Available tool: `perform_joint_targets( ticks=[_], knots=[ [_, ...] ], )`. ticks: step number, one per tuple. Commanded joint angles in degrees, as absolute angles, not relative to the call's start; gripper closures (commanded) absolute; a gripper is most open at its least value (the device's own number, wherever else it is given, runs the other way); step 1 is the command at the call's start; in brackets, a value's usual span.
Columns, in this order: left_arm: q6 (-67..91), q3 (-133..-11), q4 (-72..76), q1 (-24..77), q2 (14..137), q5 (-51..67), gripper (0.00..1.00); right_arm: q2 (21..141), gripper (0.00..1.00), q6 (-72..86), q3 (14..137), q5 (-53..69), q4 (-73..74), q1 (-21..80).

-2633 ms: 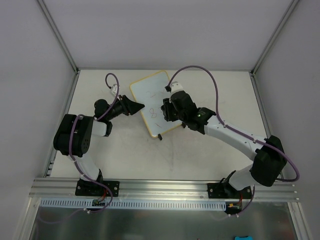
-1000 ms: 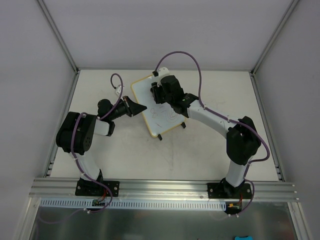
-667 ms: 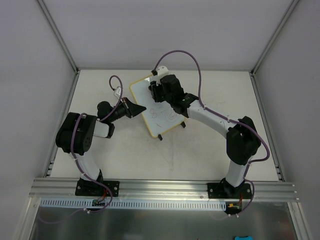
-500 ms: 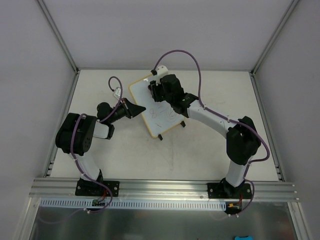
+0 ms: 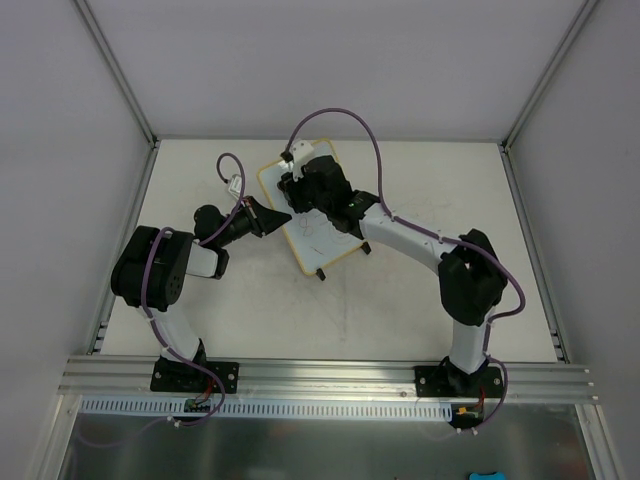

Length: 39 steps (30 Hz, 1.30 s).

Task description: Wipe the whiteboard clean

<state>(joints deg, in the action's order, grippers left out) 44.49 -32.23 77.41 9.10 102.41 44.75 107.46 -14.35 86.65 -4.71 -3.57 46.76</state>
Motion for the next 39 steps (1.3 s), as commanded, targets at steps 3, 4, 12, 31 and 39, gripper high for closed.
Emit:
perform_joint_targets(
  ticks=[3, 4, 12, 31, 39],
  knots=[
    [38.85, -31.82, 92.02, 10.46, 103.27, 47.55, 1.0, 109.25, 1.0, -15.12, 90.26, -2.63, -3.52, 47.02],
    [38.93, -31.82, 92.02, 10.37, 103.27, 47.64, 1.0, 109.42, 1.0, -15.12, 90.35, -2.9, -3.52, 47.11],
    [39.02, -32.26, 92.02, 10.46, 103.53, 48.51, 1.0, 112.67, 1.0, -16.52, 93.77, -7.56, 0.78, 47.02],
    [38.23, -32.34, 91.93, 10.55, 102.83, 49.48, 1.0, 112.06, 1.0, -9.23, 87.46, -4.04, 0.44, 38.68],
    [37.97, -32.34, 91.76, 10.55, 102.31, 49.75, 1.0, 110.22, 1.0, -7.82, 83.24, -3.25, -1.58, 33.58]
  ],
)
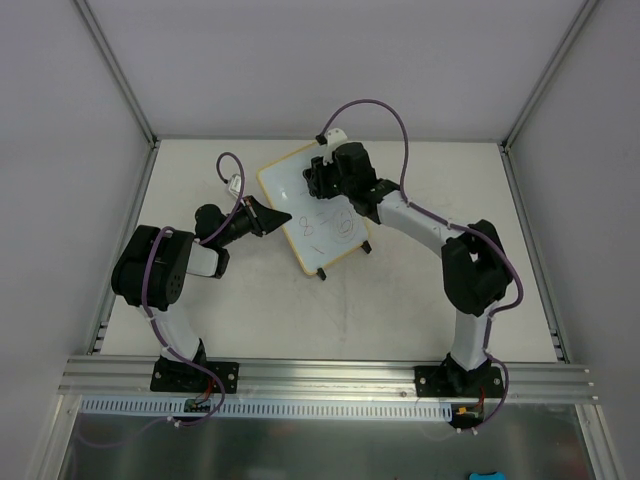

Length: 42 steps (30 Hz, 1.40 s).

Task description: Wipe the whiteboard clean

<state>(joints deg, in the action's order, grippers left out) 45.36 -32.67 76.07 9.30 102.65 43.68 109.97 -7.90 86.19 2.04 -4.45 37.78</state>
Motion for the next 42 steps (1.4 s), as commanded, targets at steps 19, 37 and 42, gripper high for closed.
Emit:
perform_joint_targets(
  ticks=[19, 37, 42],
  knots=[
    [38.14, -32.43, 91.49, 10.55, 101.69, 49.92, 1.0, 107.75, 1.0, -5.62, 75.59, -0.53, -6.68, 31.2],
    [38.15, -32.61, 90.97, 10.72, 101.07, 49.92, 1.0, 108.63, 1.0, -5.71, 79.36, -3.16, -8.0, 47.72],
    [38.06, -32.61, 90.88, 10.9, 101.07, 49.75, 1.0, 109.34, 1.0, -5.19, 79.63, -2.38, -8.09, 49.57]
  ],
)
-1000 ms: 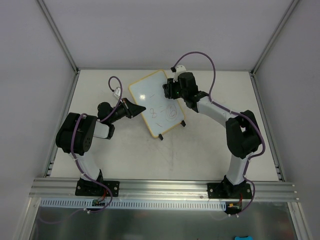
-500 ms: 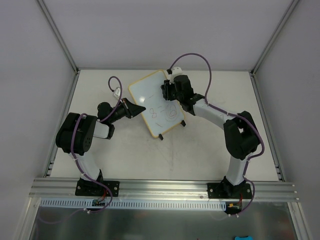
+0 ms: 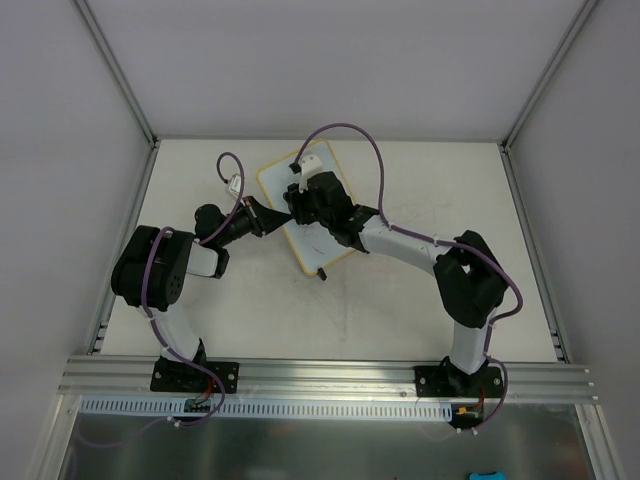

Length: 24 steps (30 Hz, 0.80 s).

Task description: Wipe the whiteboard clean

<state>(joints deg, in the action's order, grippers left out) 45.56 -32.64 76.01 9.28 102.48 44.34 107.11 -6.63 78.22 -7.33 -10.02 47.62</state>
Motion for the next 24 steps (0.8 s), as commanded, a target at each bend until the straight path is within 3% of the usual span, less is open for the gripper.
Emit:
perform_joint_targets(
  ticks=[1, 24],
  knots=[
    [38.06, -32.52, 90.88, 10.99, 101.07, 49.75, 1.0, 109.42, 1.0, -5.01, 79.54, -2.2, -8.09, 49.57],
    [37.62, -32.43, 90.53, 11.07, 100.46, 49.75, 1.0, 104.86, 1.0, -1.14, 67.86, 0.7, -11.42, 34.37]
  ],
)
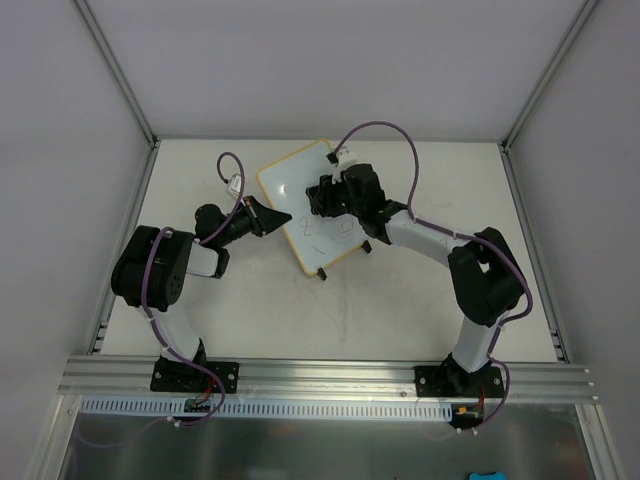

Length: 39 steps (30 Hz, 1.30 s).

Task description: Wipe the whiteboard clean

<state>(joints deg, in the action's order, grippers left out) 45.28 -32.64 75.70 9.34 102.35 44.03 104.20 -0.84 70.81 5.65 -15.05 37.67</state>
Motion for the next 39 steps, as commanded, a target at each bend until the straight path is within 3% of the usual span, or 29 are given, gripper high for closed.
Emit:
perform_joint_targets(
  ticks=[1, 20, 28, 39],
  knots=[
    [37.62, -32.43, 90.53, 11.07, 100.37, 49.83, 1.0, 104.68, 1.0, -1.14, 67.59, 0.62, -11.51, 33.93],
    [37.35, -32.78, 90.0, 11.07, 100.11, 50.1, 1.0, 103.53, 1.0, -2.29, 64.08, 2.28, -12.56, 27.42],
    [37.18, -32.61, 89.47, 11.07, 99.76, 50.27, 1.0, 102.39, 1.0, -6.15, 63.11, -6.49, -13.27, 36.29],
    [37.09, -32.43, 89.03, 11.07, 99.4, 50.1, 1.0, 103.27, 1.0, -3.69, 61.17, -7.65, -16.26, 48.59]
  ],
)
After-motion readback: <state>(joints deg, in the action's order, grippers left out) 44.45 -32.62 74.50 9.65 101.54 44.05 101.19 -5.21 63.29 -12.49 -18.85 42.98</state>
